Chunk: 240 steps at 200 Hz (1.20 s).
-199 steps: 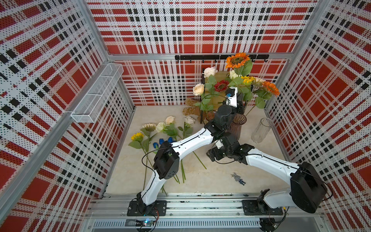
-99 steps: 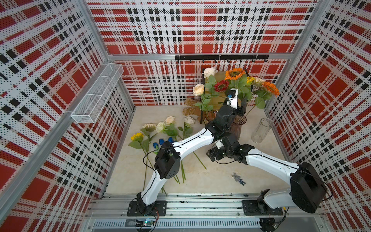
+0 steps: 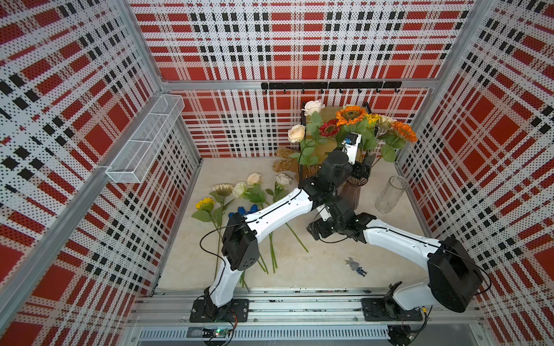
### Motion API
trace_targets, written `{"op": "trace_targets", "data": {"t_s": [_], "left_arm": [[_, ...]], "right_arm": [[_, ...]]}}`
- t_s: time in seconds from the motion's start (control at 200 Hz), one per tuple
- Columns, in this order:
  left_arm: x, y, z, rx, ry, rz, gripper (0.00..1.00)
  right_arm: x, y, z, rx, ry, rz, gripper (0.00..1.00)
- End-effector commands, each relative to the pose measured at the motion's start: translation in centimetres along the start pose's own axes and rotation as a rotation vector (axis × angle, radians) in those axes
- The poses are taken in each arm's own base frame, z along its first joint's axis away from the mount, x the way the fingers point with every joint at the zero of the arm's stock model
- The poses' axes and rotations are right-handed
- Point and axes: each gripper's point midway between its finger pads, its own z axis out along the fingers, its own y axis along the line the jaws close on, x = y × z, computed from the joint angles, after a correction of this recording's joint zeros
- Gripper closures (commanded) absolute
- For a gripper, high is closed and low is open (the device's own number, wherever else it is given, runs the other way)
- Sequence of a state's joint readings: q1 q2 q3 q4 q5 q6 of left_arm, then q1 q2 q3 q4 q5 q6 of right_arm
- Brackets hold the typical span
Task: Arrange the flowers in different vases according to their variety
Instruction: Insert the flower into the vase.
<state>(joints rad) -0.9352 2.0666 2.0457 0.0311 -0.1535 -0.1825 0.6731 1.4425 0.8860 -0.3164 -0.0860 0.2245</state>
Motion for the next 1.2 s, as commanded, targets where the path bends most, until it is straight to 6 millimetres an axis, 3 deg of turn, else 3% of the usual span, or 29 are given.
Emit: {"op": "trace_targets", "data": {"t_s": [0.0, 0.326, 0.797, 1.067, 1.198], "left_arm": [[-1.7, -0.9, -1.6, 0.080, 0.074, -0.021, 0.10], [1.5, 0.0, -2.1, 0.130, 0.244, -0.072, 0.10], [3.2, 0.9, -4.9, 0.166, 0.439, -0.071, 0.12], [0.6, 2.2, -7.4, 0.101, 0.387, -0.044, 0.14], [-2.1, 2.6, -9.1, 0.093, 0.308, -0.047, 0.13]], "right_arm": [[-0.5, 0.0, 0.2, 0.011, -0.006, -0.016, 0.03], [-0.4, -0.2, -0.2, 0.022, -0.006, -0.018, 0.03], [-0.1, -0.2, 0.2, 0.020, 0.008, -0.019, 0.03], [-1.1, 0.8, 0.9, 0.011, 0.010, -0.060, 0.04], [-1.4, 1.8, 1.6, 0.008, 0.020, -0.085, 0.04]]}}
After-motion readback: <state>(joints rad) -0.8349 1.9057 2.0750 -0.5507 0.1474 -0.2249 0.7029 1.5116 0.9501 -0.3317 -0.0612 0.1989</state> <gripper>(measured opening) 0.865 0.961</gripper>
